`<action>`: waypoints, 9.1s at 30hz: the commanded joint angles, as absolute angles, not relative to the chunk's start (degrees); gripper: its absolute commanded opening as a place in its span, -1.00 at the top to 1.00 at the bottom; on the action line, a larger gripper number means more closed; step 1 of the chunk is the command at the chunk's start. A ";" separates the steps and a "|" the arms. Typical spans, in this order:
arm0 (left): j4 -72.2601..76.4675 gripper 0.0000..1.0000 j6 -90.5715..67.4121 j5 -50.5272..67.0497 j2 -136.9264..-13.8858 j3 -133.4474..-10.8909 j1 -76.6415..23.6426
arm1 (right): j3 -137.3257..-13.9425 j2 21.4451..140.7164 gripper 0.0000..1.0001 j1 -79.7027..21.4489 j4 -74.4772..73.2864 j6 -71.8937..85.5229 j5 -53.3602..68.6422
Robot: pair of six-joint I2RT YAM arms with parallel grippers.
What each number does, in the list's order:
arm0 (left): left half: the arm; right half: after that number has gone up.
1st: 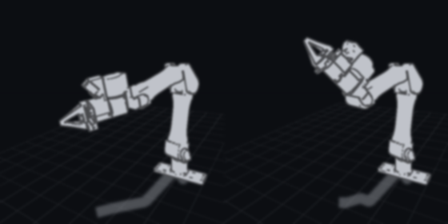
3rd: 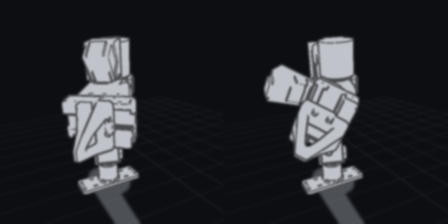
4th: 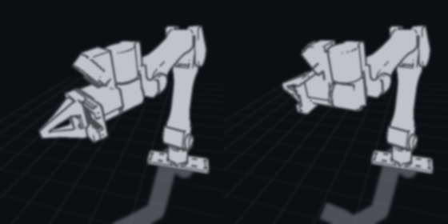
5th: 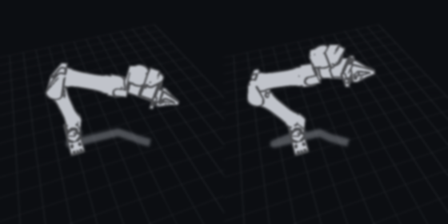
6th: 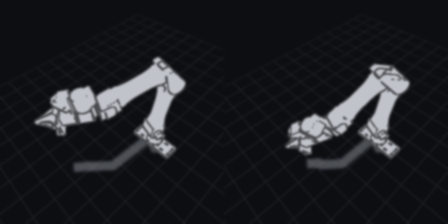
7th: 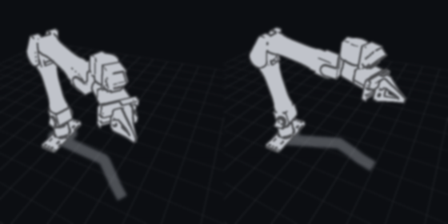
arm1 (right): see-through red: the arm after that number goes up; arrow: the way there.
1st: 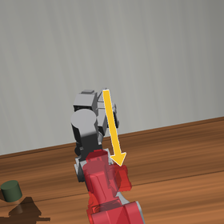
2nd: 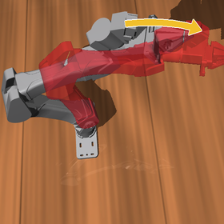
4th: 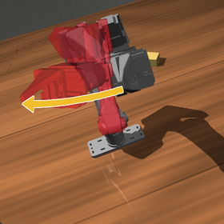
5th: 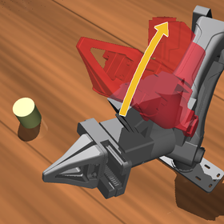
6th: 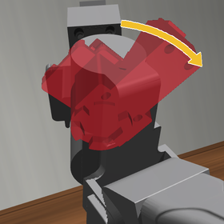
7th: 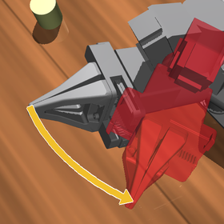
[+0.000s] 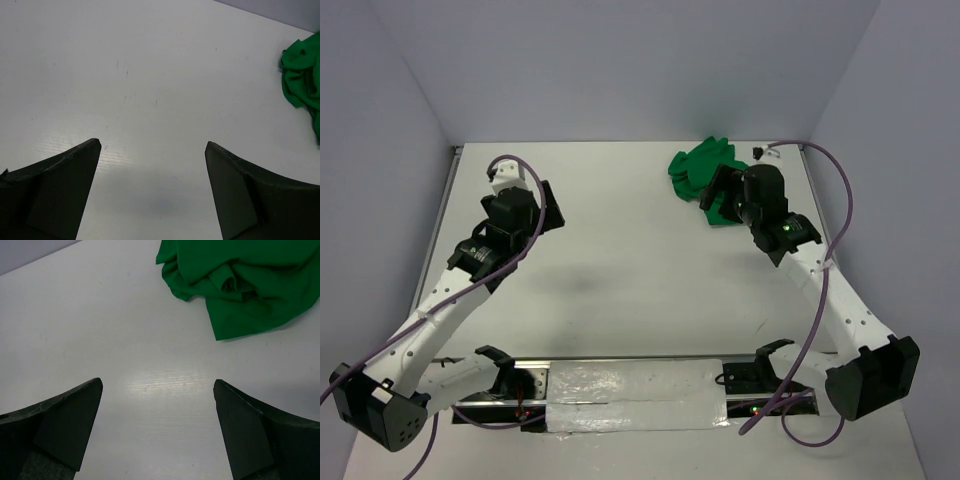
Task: Fold and stack the t-shirts
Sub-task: Grab crumpled tshirt from the corner of the board with the right arm, then move the tshirt to the center of the board, then flatten out the tshirt
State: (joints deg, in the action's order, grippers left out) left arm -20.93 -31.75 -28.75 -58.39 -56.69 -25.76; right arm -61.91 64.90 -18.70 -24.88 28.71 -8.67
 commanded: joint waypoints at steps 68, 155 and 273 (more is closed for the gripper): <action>-37.27 -0.99 -41.39 -21.28 -62.05 -69.79 6.06 | -105.44 81.75 1.00 -28.67 -19.34 30.67 2.81; 4.92 -0.76 -54.41 21.18 -82.78 -43.15 -26.71 | -76.20 60.99 1.00 -35.16 -32.61 25.49 -19.42; -9.56 0.39 -52.28 -15.38 -68.98 -37.53 -26.98 | -33.05 47.46 -0.58 -9.85 -10.37 41.48 -6.24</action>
